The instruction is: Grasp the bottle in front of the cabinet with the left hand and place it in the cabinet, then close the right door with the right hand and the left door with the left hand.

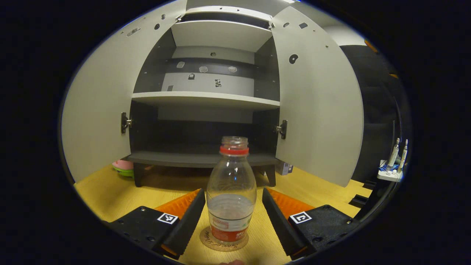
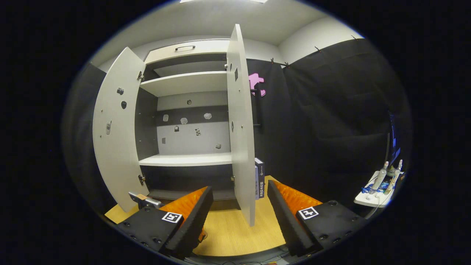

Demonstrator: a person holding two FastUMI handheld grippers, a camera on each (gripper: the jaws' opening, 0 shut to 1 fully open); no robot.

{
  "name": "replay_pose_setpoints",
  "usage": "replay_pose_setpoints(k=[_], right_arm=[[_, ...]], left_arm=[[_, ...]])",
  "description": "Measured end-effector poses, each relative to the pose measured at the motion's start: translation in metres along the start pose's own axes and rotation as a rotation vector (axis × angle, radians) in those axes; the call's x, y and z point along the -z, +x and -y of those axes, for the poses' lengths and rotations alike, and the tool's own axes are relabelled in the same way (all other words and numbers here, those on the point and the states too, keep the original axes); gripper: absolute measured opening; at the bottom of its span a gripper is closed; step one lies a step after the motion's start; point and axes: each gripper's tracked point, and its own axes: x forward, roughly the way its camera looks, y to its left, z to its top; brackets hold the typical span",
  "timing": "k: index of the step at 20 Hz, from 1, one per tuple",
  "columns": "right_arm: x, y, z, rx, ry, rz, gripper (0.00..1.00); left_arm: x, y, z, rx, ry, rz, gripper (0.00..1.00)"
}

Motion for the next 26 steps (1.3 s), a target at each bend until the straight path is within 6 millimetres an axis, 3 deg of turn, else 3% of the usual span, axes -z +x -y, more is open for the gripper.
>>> replay_pose_setpoints(k=[3, 4, 5, 6, 7, 11, 14, 16, 18, 21, 24, 26], right_arm=[[0.0, 0.015, 0.0, -0.107, -0.035, -0.006, 0.98], [0.0, 0.02, -0.001, -0.145, -0.039, -0.007, 0.98], [0.0, 0.025, -0.001, -0.187, -0.037, -0.007, 0.98], [0.001, 0.029, -0.001, -0.229, -0.031, -0.007, 0.98], [0.001, 0.032, -0.001, -0.269, -0.022, -0.005, 0.98], [0.014, 0.04, 0.007, -0.415, 0.014, -0.053, 0.98], [0.011, 0.041, 0.021, -0.468, 0.024, -0.064, 0.98], [0.013, 0.041, 0.031, -0.481, 0.025, -0.074, 0.98], [0.025, 0.042, 0.043, -0.476, 0.047, -0.106, 0.98], [0.03, 0.041, 0.075, -0.413, 0.088, -0.099, 0.99], [0.028, 0.041, 0.114, -0.286, 0.095, -0.068, 0.98], [0.027, 0.042, 0.139, -0.194, 0.088, -0.06, 0.98]], left_arm=[[0.029, 0.005, -0.004, -0.051, -0.014, -0.071, 0.95], [0.03, 0.003, -0.002, -0.053, -0.031, -0.082, 0.95], [0.025, 0.001, -0.002, -0.073, -0.033, -0.067, 0.89], [0.016, -0.004, -0.007, -0.106, -0.018, -0.062, 0.76], [0.004, -0.012, -0.007, -0.121, -0.005, -0.054, 0.72], [-0.069, -0.04, -0.008, -0.172, -0.02, 0.018, 0.72], [-0.143, -0.055, -0.005, -0.162, -0.043, 0.063, 0.72], [-0.193, -0.053, -0.007, -0.176, -0.042, 0.088, 0.72], [-0.231, -0.041, -0.019, -0.215, -0.008, 0.086, 0.72], [-0.289, -0.003, -0.021, -0.178, -0.014, 0.123, 0.72], [-0.337, 0.053, -0.019, -0.108, -0.01, 0.166, 0.72], [-0.353, 0.097, -0.025, -0.094, -0.008, 0.162, 0.72]])
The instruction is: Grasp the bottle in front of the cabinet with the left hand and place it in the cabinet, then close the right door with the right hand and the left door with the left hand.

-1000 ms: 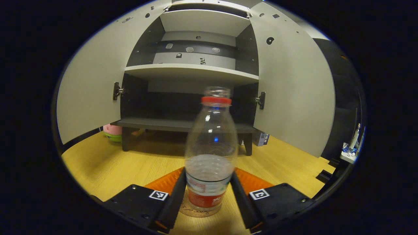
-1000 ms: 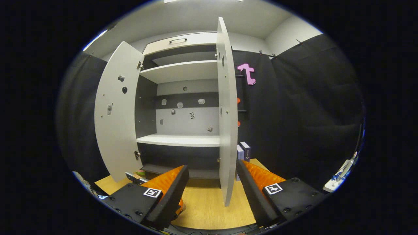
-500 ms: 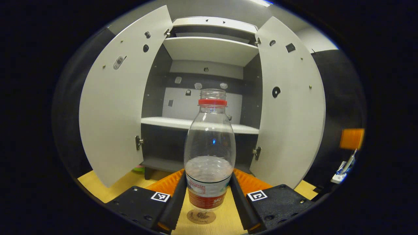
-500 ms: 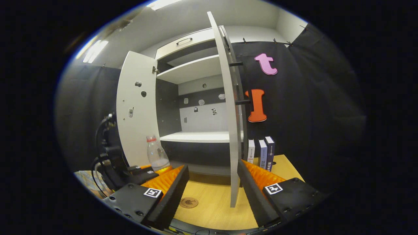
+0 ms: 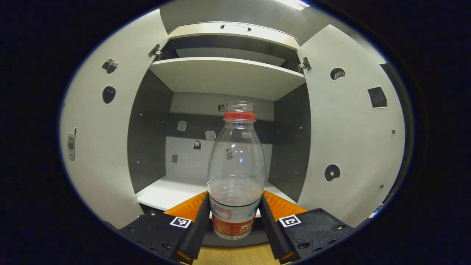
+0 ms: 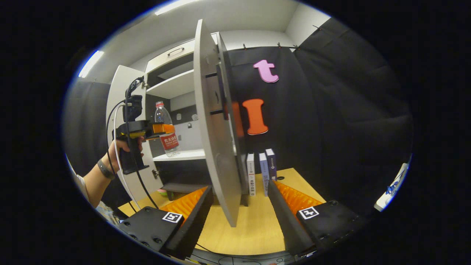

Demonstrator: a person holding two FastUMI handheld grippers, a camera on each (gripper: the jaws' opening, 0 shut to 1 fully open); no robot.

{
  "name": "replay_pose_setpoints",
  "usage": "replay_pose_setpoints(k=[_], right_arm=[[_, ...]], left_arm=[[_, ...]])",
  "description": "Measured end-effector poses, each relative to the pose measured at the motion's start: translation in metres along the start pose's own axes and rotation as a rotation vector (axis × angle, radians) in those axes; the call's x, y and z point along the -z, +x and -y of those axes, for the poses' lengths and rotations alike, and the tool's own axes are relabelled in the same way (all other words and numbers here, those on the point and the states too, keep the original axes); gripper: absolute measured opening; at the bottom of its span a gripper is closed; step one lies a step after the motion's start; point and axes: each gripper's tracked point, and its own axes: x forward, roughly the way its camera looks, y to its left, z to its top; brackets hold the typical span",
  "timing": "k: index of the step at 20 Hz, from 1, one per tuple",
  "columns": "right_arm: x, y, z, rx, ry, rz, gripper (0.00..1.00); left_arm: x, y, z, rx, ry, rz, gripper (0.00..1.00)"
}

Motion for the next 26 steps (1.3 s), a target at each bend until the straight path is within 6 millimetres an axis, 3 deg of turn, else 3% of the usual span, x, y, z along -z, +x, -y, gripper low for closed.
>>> replay_pose_setpoints(k=[2, 6, 11, 16, 19, 22, 26], right_arm=[[-0.004, -0.006, 0.016, 0.067, 0.009, 0.015, 0.98], [-0.002, -0.012, 0.043, 0.182, 0.036, 0.023, 0.98], [0.0, -0.02, 0.065, 0.261, 0.049, 0.029, 0.99], [-0.001, -0.017, 0.073, 0.282, 0.043, 0.033, 0.98], [0.001, -0.014, 0.069, 0.267, 0.042, 0.023, 0.98], [0.001, -0.008, 0.06, 0.238, 0.038, 0.014, 0.98], [-0.006, 0.007, 0.044, 0.174, 0.045, 0.022, 0.98]], left_arm=[[0.002, 0.04, 0.002, 0.019, -0.048, -0.03, 0.72], [0.022, 0.104, -0.018, -0.043, -0.001, -0.074, 0.73], [0.054, 0.132, -0.018, -0.066, 0.025, -0.168, 0.73], [0.049, 0.136, -0.019, -0.067, 0.023, -0.125, 0.77], [0.029, 0.132, -0.021, -0.069, -0.001, -0.049, 0.97], [-0.011, 0.107, -0.02, -0.056, -0.032, 0.068, 0.95], [-0.055, 0.054, -0.024, -0.064, -0.012, 0.174, 0.94]])
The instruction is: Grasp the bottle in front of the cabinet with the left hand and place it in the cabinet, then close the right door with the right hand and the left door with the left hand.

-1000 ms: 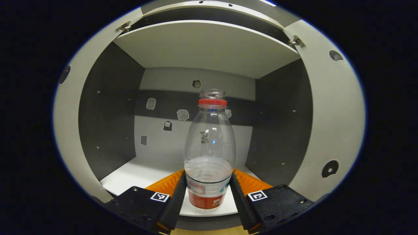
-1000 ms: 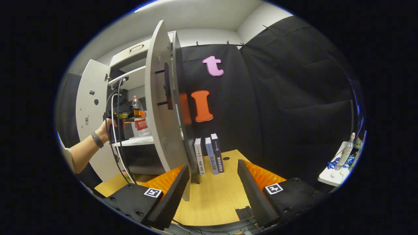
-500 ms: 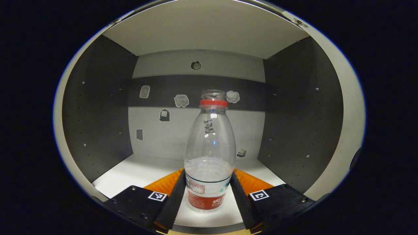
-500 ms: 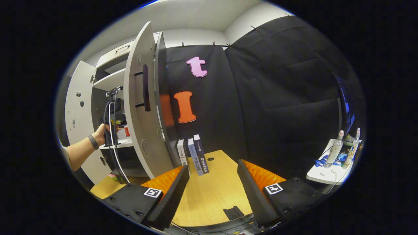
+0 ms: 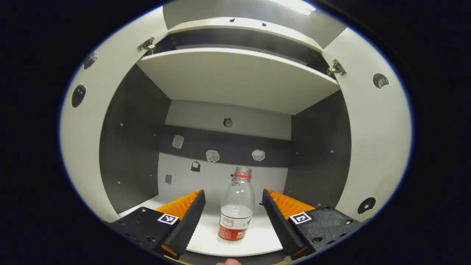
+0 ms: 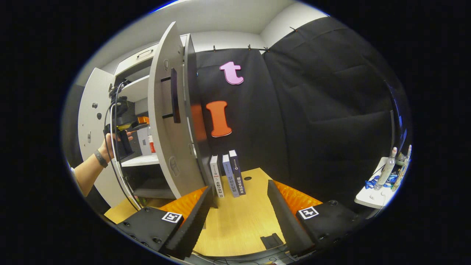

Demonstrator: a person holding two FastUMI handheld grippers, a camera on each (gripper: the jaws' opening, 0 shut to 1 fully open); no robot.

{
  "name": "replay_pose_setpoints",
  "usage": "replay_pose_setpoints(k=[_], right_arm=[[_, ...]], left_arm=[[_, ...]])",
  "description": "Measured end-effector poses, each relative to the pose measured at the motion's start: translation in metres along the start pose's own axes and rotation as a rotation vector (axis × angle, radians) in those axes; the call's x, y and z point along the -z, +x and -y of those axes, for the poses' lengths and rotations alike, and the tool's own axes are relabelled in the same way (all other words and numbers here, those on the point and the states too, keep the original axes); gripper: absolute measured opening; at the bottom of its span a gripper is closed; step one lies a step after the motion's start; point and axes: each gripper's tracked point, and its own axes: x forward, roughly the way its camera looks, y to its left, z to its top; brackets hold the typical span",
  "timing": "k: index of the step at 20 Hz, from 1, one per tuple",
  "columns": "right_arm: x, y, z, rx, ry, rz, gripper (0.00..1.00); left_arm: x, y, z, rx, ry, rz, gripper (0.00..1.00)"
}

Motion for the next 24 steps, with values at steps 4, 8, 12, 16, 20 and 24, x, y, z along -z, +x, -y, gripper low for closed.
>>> replay_pose_setpoints(k=[4, 8, 12, 16, 20, 24], right_arm=[[-0.008, 0.019, -0.022, -0.092, 0.015, -0.005, 0.98], [-0.013, 0.036, -0.033, -0.168, 0.013, 0.005, 0.98], [-0.017, 0.043, -0.042, -0.204, -0.002, 0.01, 0.99], [-0.02, 0.049, -0.051, -0.223, 0.022, 0.009, 0.98], [-0.05, 0.049, -0.044, -0.207, 0.014, 0.066, 0.99], [-0.119, 0.056, -0.028, -0.133, -0.066, 0.156, 0.98]], left_arm=[[-0.026, -0.056, -0.006, -0.009, 0.012, 0.026, 0.92], [-0.003, -0.124, -0.022, -0.058, -0.002, 0.003, 0.92], [0.048, -0.198, -0.035, -0.14, -0.04, -0.025, 0.92], [0.089, -0.256, -0.04, -0.196, -0.071, -0.069, 0.95], [0.107, -0.286, -0.045, -0.228, -0.068, -0.096, 0.95], [0.111, -0.295, -0.047, -0.209, -0.063, -0.112, 0.95]])
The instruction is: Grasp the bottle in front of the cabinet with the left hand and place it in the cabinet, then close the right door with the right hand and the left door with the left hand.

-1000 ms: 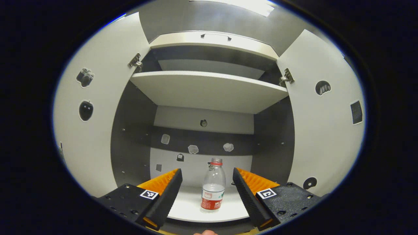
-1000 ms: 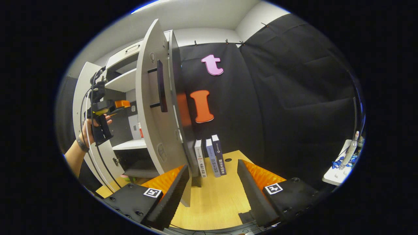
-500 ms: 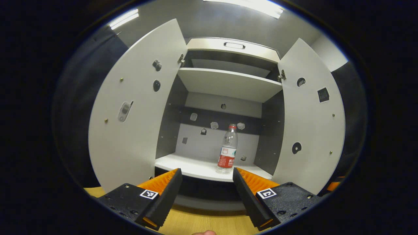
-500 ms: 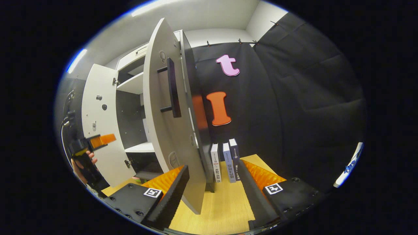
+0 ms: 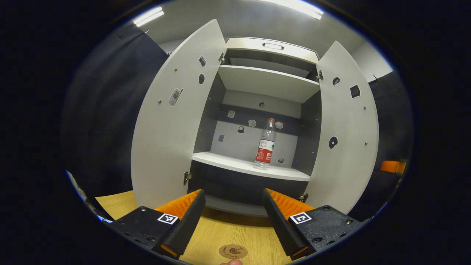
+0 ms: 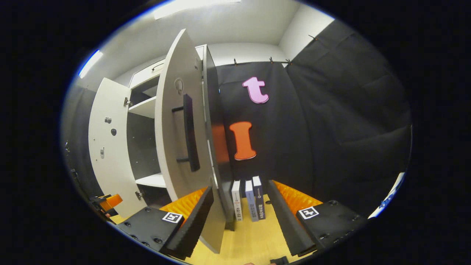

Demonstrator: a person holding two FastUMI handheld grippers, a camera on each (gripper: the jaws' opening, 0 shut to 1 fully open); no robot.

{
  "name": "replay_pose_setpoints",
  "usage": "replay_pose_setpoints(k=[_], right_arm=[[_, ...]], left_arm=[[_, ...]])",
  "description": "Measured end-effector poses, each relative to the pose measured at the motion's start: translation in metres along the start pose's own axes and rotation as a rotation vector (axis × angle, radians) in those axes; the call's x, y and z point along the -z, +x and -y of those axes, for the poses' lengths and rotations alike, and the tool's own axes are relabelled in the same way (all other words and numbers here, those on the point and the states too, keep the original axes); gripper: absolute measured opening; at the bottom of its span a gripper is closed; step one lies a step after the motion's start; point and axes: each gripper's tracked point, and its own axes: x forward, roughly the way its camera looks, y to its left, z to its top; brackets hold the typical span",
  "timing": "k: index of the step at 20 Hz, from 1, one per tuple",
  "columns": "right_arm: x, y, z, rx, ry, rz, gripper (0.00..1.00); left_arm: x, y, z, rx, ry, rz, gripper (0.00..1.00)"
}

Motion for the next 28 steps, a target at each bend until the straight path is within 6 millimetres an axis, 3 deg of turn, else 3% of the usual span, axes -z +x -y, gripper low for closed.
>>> replay_pose_setpoints(k=[4, 8, 11, 12, 13, 14, 16, 17, 22, 23, 24, 25, 28], right_arm=[[-0.06, 0.015, -0.009, -0.013, 0.075, 0.02, 0.98], [-0.084, 0.028, -0.016, 0.006, 0.048, 0.015, 0.98], [-0.086, 0.031, -0.029, 0.028, -0.022, 0.027, 0.98], [-0.084, 0.032, -0.037, 0.025, -0.028, 0.028, 0.89], [-0.079, 0.033, -0.045, 0.016, -0.026, 0.024, 0.98], [-0.078, 0.031, -0.047, 0.027, -0.025, 0.024, 0.98], [-0.08, 0.033, -0.049, 0.044, -0.039, 0.047, 0.87], [-0.081, 0.031, -0.05, 0.056, -0.048, 0.06, 0.95], [-0.079, 0.026, -0.068, 0.087, -0.109, 0.073, 1.0], [-0.08, 0.025, -0.076, 0.079, -0.108, 0.079, 0.95], [-0.077, 0.024, -0.087, 0.061, -0.104, 0.073, 1.0], [-0.074, 0.024, -0.099, 0.037, -0.097, 0.065, 0.95], [-0.07, 0.028, -0.133, -0.029, -0.096, 0.051, 0.95]], left_arm=[[-0.005, -0.003, -0.001, 0.037, -0.019, 0.006, 0.95], [-0.009, -0.002, -0.009, 0.062, -0.035, -0.003, 0.95], [-0.012, -0.003, -0.023, 0.055, -0.011, 0.0, 0.95], [-0.013, -0.004, -0.027, 0.054, -0.008, 0.002, 0.95], [-0.014, -0.004, -0.031, 0.053, -0.007, 0.001, 0.95], [-0.013, -0.004, -0.035, 0.052, -0.008, 0.002, 0.95], [-0.014, -0.004, -0.041, 0.047, -0.015, 0.003, 0.95], [-0.015, -0.003, -0.043, 0.048, -0.021, 0.006, 0.95], [-0.029, 0.001, -0.042, 0.098, -0.073, 0.043, 0.95], [-0.031, 0.002, -0.043, 0.103, -0.079, 0.049, 0.95], [-0.034, 0.003, -0.045, 0.104, -0.081, 0.054, 0.95], [-0.036, 0.004, -0.047, 0.104, -0.082, 0.059, 0.95], [-0.038, 0.003, -0.057, 0.091, -0.075, 0.067, 0.95]])
